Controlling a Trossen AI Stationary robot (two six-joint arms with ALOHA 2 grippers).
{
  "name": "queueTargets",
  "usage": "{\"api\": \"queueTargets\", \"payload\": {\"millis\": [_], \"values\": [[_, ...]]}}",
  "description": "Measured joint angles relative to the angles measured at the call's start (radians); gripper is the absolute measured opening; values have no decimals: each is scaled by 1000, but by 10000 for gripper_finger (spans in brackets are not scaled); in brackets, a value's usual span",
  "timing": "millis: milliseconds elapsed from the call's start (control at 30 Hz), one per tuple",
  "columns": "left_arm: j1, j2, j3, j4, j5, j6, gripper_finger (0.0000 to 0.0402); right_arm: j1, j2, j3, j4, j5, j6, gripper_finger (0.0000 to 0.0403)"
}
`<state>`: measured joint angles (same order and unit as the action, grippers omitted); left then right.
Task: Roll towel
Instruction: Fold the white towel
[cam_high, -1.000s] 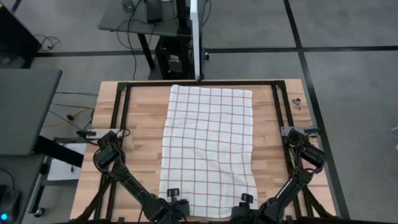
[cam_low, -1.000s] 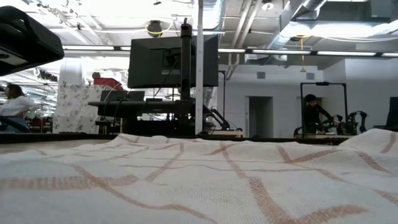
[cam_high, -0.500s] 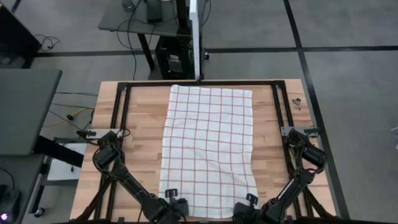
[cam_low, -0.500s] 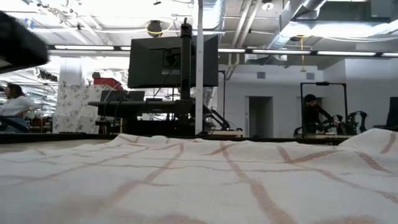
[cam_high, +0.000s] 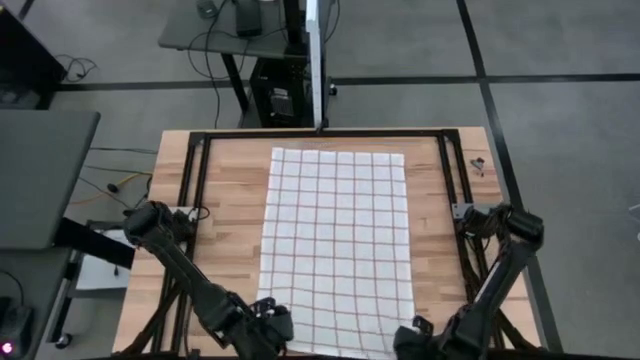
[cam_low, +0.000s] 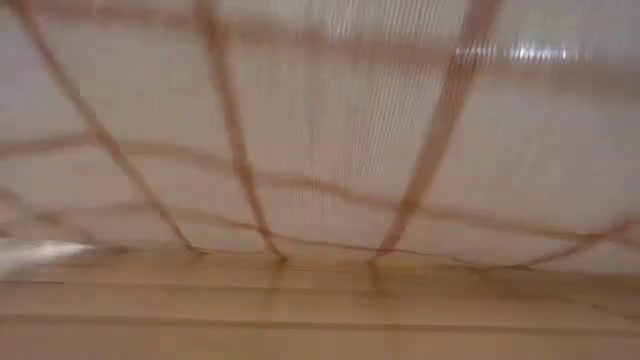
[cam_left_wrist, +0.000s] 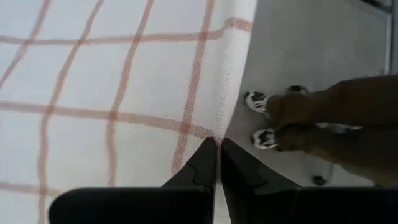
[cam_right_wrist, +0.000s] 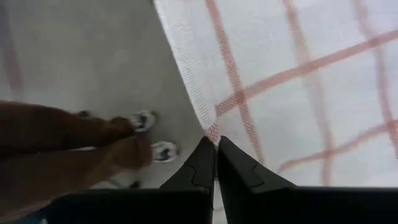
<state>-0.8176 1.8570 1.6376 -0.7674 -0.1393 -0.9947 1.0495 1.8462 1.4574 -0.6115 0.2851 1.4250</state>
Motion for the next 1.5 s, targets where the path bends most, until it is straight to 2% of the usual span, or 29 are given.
{"api": "queueTargets", "payload": {"millis": [200,300,400,500,633,867,1000,1100,1233,1500], "values": [[-43,-40,1,89,13,-91,0,10,-63,0,47,7,1,0],[-61,-33,-1,166,106,-133,0,12,-75,0,127,7,-10,0],[-75,-44,0,223,138,-151,0,11,-77,0,226,-8,-27,0],[-76,-82,0,209,144,-146,0,8,-86,0,298,-79,-38,0],[-33,-178,0,148,146,-116,0,-13,-145,0,252,-104,-46,0],[153,-343,1,-66,142,54,0,-148,-348,0,-44,-120,-216,0],[270,-385,1,-259,147,116,0,-247,-452,2,-280,-116,-284,0],[360,-396,1,-357,157,200,0,-326,-522,-24,-380,-108,-339,0],[489,-395,0,-423,166,345,0,-441,-597,-108,-423,-127,-412,0],[798,-352,-6,-520,270,723,0,-742,-711,-338,-341,-276,-571,0]]}}
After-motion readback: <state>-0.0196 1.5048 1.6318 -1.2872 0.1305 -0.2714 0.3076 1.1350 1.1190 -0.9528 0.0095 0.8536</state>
